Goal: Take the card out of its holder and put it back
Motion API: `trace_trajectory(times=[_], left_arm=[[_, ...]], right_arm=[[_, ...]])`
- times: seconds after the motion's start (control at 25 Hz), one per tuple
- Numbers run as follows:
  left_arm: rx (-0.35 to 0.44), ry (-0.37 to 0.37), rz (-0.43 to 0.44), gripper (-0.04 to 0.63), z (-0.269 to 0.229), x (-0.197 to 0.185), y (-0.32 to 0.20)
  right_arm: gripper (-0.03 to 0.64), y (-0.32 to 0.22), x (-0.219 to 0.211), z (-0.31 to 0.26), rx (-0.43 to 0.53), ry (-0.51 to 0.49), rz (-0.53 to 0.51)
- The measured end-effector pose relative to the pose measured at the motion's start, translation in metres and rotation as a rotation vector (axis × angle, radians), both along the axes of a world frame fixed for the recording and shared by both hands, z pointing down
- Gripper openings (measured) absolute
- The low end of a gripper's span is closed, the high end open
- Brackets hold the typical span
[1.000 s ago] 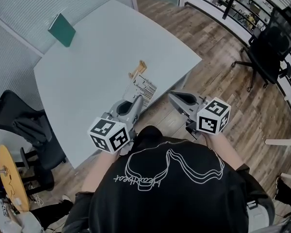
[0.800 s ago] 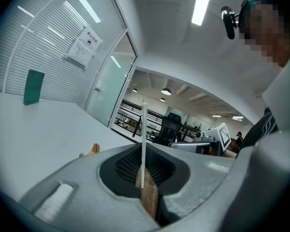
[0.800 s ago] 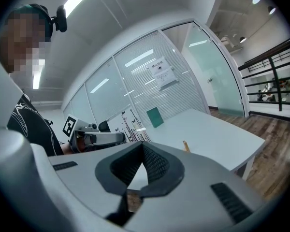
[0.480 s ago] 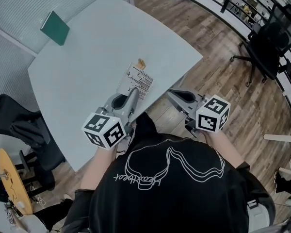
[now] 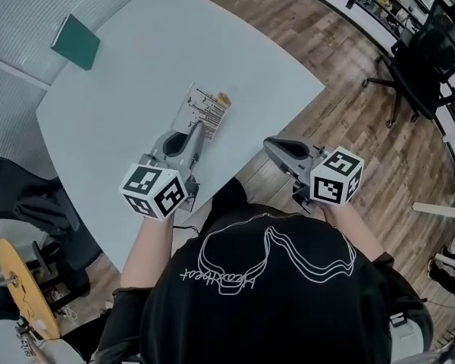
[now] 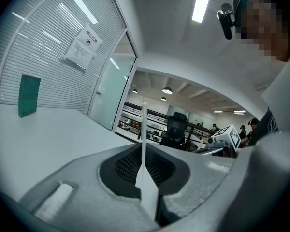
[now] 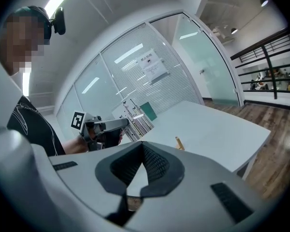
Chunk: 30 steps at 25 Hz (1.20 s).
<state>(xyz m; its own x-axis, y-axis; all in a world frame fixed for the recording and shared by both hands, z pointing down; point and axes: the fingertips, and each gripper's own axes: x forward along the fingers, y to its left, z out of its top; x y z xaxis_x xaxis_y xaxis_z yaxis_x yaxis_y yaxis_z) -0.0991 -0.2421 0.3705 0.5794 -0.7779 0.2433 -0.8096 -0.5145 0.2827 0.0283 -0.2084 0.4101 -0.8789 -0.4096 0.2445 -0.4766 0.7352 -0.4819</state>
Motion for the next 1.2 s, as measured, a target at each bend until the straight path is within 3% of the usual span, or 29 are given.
trace_trajectory(times=[0.72, 1.2], left_arm=[[-0.016, -0.167, 0.064, 0.025, 0.064, -0.014, -0.073], [-0.063, -0.185, 0.107, 0.025, 0.098, -0.016, -0.092]], right_arm=[[0.008, -0.035, -0.003, 0.035, -0.085, 0.032, 0.023], [0.009, -0.044, -0.004, 0.044, -0.102, 0.042, 0.038]])
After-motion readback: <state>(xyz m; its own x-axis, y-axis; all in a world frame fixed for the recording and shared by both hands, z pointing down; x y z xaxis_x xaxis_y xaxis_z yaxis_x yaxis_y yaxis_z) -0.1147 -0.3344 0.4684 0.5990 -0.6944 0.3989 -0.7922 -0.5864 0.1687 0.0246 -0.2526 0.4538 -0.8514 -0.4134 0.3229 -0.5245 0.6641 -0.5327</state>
